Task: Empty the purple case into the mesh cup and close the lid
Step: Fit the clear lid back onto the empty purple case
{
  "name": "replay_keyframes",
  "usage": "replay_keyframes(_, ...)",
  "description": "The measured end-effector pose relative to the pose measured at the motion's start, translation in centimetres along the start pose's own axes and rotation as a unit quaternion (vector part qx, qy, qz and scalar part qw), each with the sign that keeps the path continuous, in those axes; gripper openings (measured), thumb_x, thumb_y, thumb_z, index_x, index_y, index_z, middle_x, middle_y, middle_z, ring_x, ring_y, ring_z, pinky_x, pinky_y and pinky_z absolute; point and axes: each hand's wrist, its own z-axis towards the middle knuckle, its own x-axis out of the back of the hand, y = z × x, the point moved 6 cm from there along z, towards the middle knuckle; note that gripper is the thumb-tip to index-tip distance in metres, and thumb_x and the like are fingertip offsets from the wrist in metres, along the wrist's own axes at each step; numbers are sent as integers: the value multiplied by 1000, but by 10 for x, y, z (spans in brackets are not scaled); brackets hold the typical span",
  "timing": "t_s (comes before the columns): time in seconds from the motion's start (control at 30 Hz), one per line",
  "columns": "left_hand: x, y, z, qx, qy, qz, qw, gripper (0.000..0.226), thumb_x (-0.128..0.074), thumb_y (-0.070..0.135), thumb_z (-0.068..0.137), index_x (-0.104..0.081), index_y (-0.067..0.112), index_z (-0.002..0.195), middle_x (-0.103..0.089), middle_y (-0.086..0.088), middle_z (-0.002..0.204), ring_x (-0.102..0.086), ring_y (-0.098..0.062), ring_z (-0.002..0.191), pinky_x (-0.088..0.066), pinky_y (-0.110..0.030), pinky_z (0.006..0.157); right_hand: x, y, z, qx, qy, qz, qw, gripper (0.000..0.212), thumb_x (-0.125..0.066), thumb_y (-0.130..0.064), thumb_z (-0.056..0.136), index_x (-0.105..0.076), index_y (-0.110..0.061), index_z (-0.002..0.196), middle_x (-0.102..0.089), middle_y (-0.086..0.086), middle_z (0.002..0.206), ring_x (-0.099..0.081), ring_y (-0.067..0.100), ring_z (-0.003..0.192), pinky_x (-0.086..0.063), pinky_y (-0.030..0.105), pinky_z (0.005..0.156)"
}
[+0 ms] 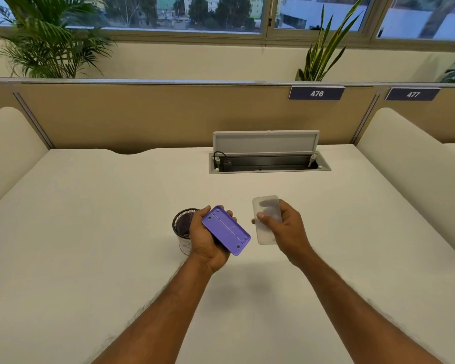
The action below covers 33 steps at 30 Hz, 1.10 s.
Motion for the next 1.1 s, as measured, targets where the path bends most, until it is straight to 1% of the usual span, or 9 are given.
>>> replay_keyframes(0.13,-1,-6,2,-3,8,-5,1000,32,-57,43,81,-74,18,74,-71,-6,73,-66,-19,60,-57,-31,63,-18,-22,-4,73,-39,-69,994,31,-52,-11,96,-55,-39,109,-60,0,114,-70,14,86,-57,21,69)
replay_keyframes(0.2,-1,-7,3,-7,13,-7,1000,35,-56,45,82,-76,19,69,-71,-4,71,-66,-18,58,-56,-30,62,-27,-27,-6,114,-29,-168,979,32,-48,-13,97,-54,-29,124,-58,1,120,-61,10,97,-49,18,84)
replay_keyframes(0.27,-2,-8,4,-11,18,-7,1000,38,-53,46,83,-75,21,66,-71,-2,69,-66,-17,57,-56,-28,60,-41,-24,-9,108,-45,-220,968,34,-45,-22,99,-48,-22,134,-54,2,128,-50,7,108,-38,15,91)
replay_keyframes(0.37,-3,-12,4,-16,20,6,1000,34,-53,45,82,-72,20,70,-70,-1,64,-66,-15,56,-56,-27,58,-57,-17,-13,71,-58,-260,961,44,-42,-41,98,-41,-24,138,-50,4,132,-49,14,113,-42,29,98)
replay_keyframes(0.47,-7,-17,2,-8,-4,20,1000,39,-48,46,84,-70,13,85,-68,-7,77,-66,-20,77,-53,-34,80,-69,-19,-16,105,-53,-345,931,51,-41,-51,95,-38,-25,139,-48,4,124,-46,19,111,-41,38,97)
replay_keyframes(0.53,-11,-20,-1,6,-28,18,999,46,-44,47,86,-63,8,101,-64,-11,91,-60,-24,95,-43,-38,99,-74,-17,-19,121,-49,-384,914,56,-40,-55,93,-36,-25,141,-47,4,120,-43,18,107,-42,39,94)
replay_keyframes(0.57,-12,-21,-2,10,-33,19,999,47,-42,47,86,-60,8,103,-62,-12,93,-57,-25,97,-39,-39,102,-75,-17,-20,128,-47,-399,907,58,-39,-56,93,-35,-24,141,-47,4,119,-43,18,105,-42,39,93)
replay_keyframes(0.8,-13,-23,-2,19,-54,36,998,48,-44,49,86,-67,9,96,-70,-11,88,-68,-23,84,-54,-36,80,-78,-12,-24,135,-50,-402,904,63,-29,-55,90,-32,-23,144,-43,4,126,-39,17,112,-40,36,97)
replay_keyframes(1.1,-7,-28,5,30,-69,25,997,46,-50,51,83,-71,11,89,-68,-10,87,-67,-24,84,-53,-36,80,-79,-11,-28,137,-51,-365,920,55,-33,-48,94,-35,-24,143,-41,1,126,-36,12,111,-42,35,96)
